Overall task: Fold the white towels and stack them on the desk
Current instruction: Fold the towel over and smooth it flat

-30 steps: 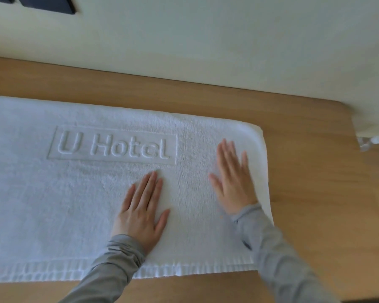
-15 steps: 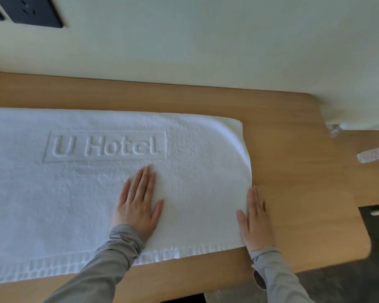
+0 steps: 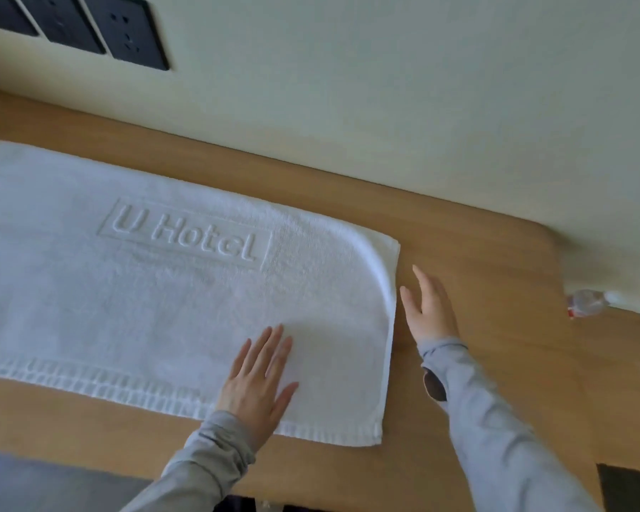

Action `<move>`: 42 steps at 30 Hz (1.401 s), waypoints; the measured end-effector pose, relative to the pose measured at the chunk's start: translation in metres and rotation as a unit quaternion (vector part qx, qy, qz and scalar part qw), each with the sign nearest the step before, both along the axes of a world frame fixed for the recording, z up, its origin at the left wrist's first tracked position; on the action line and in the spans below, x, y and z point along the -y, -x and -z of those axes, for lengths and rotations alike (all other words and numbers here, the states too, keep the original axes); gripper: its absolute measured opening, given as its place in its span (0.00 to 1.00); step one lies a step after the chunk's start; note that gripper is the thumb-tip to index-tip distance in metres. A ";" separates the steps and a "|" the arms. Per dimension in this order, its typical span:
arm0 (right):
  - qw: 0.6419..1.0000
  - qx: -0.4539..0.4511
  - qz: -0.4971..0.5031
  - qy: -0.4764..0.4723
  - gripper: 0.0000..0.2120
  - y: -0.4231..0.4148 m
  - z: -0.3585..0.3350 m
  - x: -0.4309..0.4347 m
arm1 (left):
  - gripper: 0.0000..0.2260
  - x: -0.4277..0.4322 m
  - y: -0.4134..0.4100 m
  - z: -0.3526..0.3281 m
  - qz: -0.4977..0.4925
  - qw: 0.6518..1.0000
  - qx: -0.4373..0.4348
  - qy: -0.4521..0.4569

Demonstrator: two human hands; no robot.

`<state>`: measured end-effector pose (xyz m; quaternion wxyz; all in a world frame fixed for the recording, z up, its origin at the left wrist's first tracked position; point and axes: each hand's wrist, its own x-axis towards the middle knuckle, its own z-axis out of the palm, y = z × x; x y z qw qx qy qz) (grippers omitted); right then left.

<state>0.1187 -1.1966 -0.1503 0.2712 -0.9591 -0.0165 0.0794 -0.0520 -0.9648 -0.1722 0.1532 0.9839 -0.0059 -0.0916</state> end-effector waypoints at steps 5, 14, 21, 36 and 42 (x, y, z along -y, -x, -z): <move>0.994 -0.071 -0.084 -0.003 0.23 -0.069 0.002 0.007 | 0.36 0.091 0.040 0.009 0.017 1.000 -0.009 -0.008; 0.980 -0.158 -0.102 -0.065 0.24 -0.120 0.009 -0.008 | 0.38 0.141 0.041 0.016 -0.003 0.996 0.054 -0.069; 0.979 -0.158 -0.129 0.004 0.17 -0.136 0.011 -0.016 | 0.29 0.128 0.035 0.033 0.048 0.979 0.173 -0.097; 0.965 -0.170 -0.059 -0.190 0.10 -0.151 0.007 -0.025 | 0.18 0.117 0.024 -0.031 -0.182 0.934 0.221 0.214; 0.917 -0.207 -0.070 -0.334 0.15 -0.150 -0.030 -0.055 | 0.21 0.095 0.029 -0.064 -0.417 0.786 0.199 0.410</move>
